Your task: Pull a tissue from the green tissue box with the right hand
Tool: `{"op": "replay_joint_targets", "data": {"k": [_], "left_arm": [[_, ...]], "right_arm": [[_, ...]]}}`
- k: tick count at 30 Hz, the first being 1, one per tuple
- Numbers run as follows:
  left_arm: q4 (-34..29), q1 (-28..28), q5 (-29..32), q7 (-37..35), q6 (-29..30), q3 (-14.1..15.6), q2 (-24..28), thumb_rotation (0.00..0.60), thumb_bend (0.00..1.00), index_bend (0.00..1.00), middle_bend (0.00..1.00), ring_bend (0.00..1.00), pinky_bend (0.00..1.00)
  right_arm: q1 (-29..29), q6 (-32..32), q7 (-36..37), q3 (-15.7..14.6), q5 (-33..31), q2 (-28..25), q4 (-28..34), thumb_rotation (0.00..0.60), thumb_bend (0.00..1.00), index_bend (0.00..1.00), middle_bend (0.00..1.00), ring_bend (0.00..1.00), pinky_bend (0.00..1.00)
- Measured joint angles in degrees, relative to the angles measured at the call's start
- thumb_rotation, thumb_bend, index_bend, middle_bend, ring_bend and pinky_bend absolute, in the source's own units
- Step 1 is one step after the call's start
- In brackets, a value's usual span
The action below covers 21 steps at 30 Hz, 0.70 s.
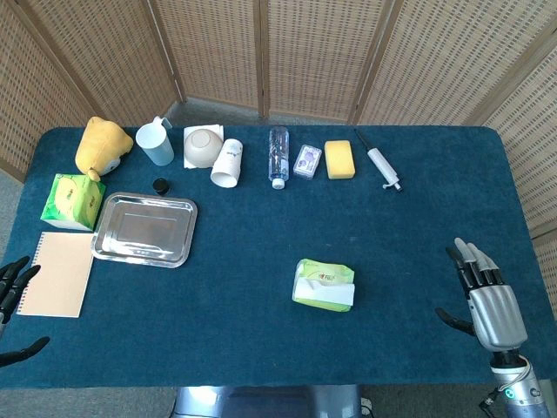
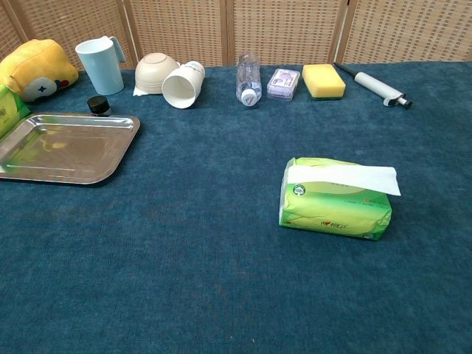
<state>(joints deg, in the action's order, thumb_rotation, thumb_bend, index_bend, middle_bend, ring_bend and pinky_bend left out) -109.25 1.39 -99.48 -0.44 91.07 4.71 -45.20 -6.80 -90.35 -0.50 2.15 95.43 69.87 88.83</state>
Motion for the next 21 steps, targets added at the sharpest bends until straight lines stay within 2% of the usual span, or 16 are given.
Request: {"op": "replay_joint_targets", "data": {"k": [6,11,18,21], "left_arm": [[0.2,0.2,-0.2,-0.6,0.8,-0.1,0.2,0.600,0.00,0.00,0.00,0.00,0.00],[0.4,0.0,0.3,-1.6,0.2,0.0,0.6,0.600,0.00,0.00,0.00,0.00,0.00],[0.3,0.1,-0.4,-2.0,0.5,0.2,0.8,0.600,0.00,0.00,0.00,0.00,0.00],[0.2,0.0,-0.4,-1.6,0.0,0.2,0.7,0.600,0.00,0.00,0.00,0.00,0.00]], "right_arm": [[-0.3,0.6,-2.4,-0.6,1.2,0.8,0.3,0.600,0.12,0.00,0.00,0.00,0.14],[-0.6,1.5,-4.1,-0.8,1.2,1.2,0.6,0.600,0.12,0.00,0.00,0.00,0.00],[-0.9,2.2,-8.7,-0.9,1.7,2.2,0.3,0.600,0.12,0.00,0.00,0.00,0.03],[-1.7,4.1,-7.6,-1.3,1.8,2.9,1.5,0.600,0.12,0.00,0.00,0.00,0.05]]}}
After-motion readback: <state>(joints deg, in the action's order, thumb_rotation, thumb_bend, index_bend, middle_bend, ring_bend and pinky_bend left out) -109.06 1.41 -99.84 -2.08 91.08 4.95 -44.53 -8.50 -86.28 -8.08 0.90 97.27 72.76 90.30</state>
